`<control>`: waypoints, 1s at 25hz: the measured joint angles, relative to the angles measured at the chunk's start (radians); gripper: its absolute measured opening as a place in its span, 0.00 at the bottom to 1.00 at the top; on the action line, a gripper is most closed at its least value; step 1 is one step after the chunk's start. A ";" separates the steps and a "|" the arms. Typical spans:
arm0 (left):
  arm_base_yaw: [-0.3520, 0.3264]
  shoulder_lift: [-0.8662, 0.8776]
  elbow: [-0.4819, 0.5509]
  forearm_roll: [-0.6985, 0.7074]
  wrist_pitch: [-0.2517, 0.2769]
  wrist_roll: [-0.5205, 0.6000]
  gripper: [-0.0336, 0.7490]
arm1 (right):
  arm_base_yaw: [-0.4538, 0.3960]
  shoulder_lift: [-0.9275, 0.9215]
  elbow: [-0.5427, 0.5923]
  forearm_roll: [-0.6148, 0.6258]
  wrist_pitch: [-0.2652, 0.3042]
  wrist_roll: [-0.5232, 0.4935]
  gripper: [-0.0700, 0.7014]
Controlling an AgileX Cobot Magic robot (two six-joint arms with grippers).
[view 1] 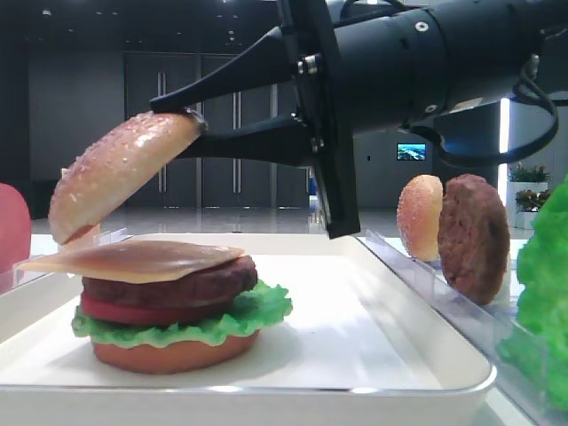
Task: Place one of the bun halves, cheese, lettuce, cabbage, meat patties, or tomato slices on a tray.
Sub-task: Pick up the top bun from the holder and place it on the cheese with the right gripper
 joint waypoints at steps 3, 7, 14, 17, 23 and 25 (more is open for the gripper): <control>0.000 0.000 0.000 0.000 0.000 0.000 0.81 | 0.000 0.000 0.000 0.000 -0.003 -0.002 0.30; 0.000 0.000 0.000 0.000 0.000 0.000 0.81 | 0.000 0.000 0.000 0.000 -0.005 -0.002 0.30; 0.000 0.000 0.000 0.000 0.000 0.000 0.81 | 0.000 0.000 0.000 0.000 -0.011 -0.003 0.30; 0.000 0.000 0.000 0.000 0.000 0.000 0.81 | 0.000 0.000 0.000 0.000 -0.015 -0.003 0.30; 0.000 0.000 0.000 0.000 0.000 0.000 0.81 | 0.000 0.000 0.000 0.000 -0.018 -0.004 0.30; 0.000 0.000 0.000 0.000 0.000 0.000 0.81 | 0.000 0.000 0.000 0.000 -0.018 -0.004 0.30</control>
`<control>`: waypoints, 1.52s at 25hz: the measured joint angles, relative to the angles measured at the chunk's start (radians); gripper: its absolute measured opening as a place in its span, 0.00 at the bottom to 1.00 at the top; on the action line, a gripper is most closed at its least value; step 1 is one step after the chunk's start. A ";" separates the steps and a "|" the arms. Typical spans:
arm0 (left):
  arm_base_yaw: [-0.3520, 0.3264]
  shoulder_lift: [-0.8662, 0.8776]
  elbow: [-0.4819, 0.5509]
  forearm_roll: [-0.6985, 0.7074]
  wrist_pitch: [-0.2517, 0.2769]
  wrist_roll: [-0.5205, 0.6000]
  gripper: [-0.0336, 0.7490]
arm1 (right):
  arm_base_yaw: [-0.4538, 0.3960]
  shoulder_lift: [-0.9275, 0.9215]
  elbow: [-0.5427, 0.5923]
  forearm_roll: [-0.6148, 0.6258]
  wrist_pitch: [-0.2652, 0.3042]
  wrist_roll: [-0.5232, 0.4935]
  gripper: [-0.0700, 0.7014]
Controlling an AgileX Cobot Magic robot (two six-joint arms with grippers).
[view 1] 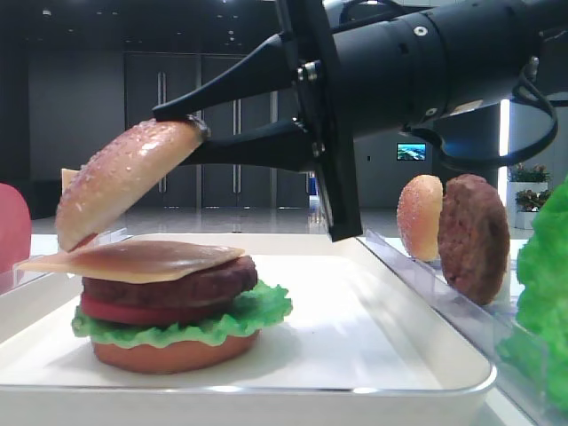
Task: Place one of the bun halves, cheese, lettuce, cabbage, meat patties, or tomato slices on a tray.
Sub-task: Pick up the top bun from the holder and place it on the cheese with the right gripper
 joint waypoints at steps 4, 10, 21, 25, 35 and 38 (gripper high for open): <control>0.000 0.000 0.000 0.000 0.000 0.000 0.81 | 0.000 0.000 0.000 0.000 0.000 -0.002 0.30; 0.000 0.000 0.000 0.000 0.000 0.000 0.81 | 0.000 0.000 0.000 0.000 -0.002 -0.002 0.30; 0.000 0.000 0.000 0.000 0.000 0.000 0.81 | 0.000 0.000 0.000 0.000 0.017 -0.002 0.30; 0.000 0.000 0.000 0.000 0.000 0.000 0.81 | 0.000 0.000 0.000 0.000 0.016 -0.002 0.30; 0.000 0.000 0.000 0.000 0.000 0.000 0.81 | 0.000 0.000 0.000 0.000 -0.005 -0.003 0.30; 0.000 0.000 0.000 0.000 0.000 0.000 0.81 | 0.000 0.000 0.000 0.000 -0.012 -0.005 0.30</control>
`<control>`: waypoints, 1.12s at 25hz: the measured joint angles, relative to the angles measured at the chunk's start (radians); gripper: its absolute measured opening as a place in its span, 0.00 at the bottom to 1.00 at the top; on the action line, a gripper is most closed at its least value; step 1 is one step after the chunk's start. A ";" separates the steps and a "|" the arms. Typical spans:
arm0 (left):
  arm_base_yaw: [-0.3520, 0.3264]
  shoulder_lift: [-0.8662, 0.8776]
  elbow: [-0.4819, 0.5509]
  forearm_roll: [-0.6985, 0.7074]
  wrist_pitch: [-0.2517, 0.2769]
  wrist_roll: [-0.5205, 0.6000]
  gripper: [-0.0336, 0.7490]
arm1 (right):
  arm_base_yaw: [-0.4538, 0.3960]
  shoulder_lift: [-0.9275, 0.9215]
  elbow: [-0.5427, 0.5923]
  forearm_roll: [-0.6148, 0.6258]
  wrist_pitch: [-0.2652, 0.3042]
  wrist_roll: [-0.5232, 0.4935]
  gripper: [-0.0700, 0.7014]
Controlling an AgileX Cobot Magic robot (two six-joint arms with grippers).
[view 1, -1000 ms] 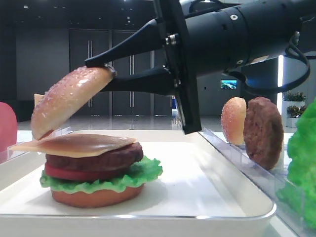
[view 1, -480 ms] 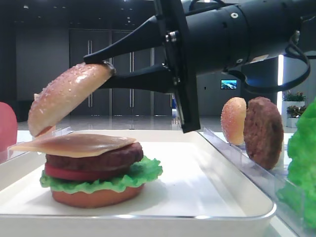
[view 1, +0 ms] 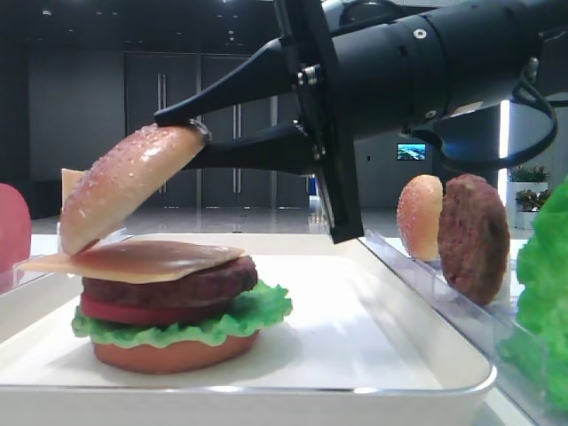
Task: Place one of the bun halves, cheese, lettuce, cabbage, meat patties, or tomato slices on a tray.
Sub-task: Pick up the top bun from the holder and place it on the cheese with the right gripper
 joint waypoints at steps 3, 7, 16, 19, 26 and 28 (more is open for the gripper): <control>0.000 0.000 0.000 0.000 0.000 0.000 0.81 | 0.000 0.000 0.000 0.000 -0.002 -0.001 0.30; 0.000 0.000 0.000 0.000 0.000 0.000 0.81 | 0.000 0.000 0.000 0.000 -0.009 -0.004 0.30; 0.000 0.000 0.000 0.000 0.000 0.000 0.81 | 0.000 0.000 0.000 -0.009 -0.018 -0.005 0.33; 0.000 0.000 0.000 0.000 0.000 0.000 0.81 | 0.000 0.000 0.000 -0.011 -0.032 -0.007 0.41; 0.000 0.000 0.000 0.000 0.000 0.000 0.81 | 0.000 0.000 0.000 -0.025 -0.086 -0.042 0.60; 0.000 0.000 0.000 0.000 0.000 0.000 0.81 | 0.000 0.000 0.000 -0.037 -0.119 -0.044 0.63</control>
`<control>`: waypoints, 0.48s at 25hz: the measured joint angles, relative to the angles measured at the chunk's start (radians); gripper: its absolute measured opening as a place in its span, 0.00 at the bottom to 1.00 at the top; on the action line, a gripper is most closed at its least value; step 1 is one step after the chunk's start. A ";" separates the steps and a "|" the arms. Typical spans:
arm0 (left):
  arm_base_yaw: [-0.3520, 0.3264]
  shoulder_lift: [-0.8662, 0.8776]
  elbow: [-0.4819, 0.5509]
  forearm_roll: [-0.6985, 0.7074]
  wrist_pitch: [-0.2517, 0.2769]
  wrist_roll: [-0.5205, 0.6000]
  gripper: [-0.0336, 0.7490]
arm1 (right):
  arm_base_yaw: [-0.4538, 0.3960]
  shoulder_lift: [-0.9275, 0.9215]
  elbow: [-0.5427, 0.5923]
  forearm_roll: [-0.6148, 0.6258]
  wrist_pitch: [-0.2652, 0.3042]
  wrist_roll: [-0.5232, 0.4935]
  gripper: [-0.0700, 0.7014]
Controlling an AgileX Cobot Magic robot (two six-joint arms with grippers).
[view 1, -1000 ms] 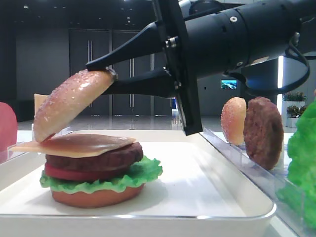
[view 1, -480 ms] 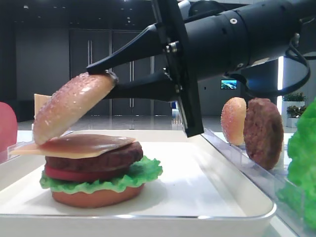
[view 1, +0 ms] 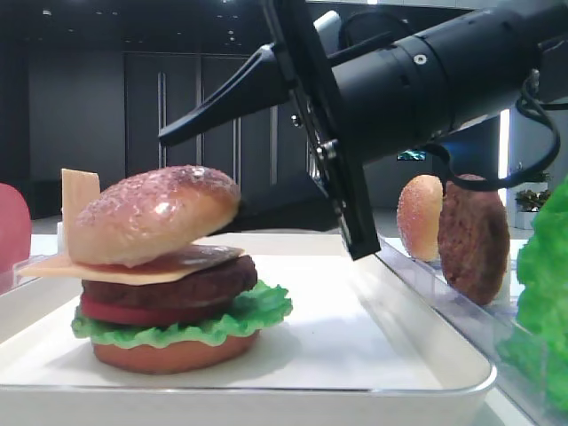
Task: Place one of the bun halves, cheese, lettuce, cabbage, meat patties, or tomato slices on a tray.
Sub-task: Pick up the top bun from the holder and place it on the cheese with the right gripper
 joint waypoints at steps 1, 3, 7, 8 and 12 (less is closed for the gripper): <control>0.000 0.000 0.000 0.000 0.000 0.000 0.81 | 0.000 0.000 0.000 -0.008 -0.017 -0.001 0.63; 0.000 0.000 0.000 0.000 0.000 0.000 0.81 | 0.000 0.000 0.000 -0.026 -0.057 -0.001 0.65; 0.000 0.000 0.000 0.000 0.000 0.000 0.81 | 0.000 0.000 0.000 -0.037 -0.076 -0.001 0.65; 0.000 0.000 0.000 0.000 0.000 0.000 0.81 | -0.001 0.000 0.000 -0.038 -0.077 -0.001 0.65; 0.000 0.000 0.000 0.000 0.000 0.000 0.81 | -0.019 -0.001 0.000 -0.054 -0.078 -0.001 0.65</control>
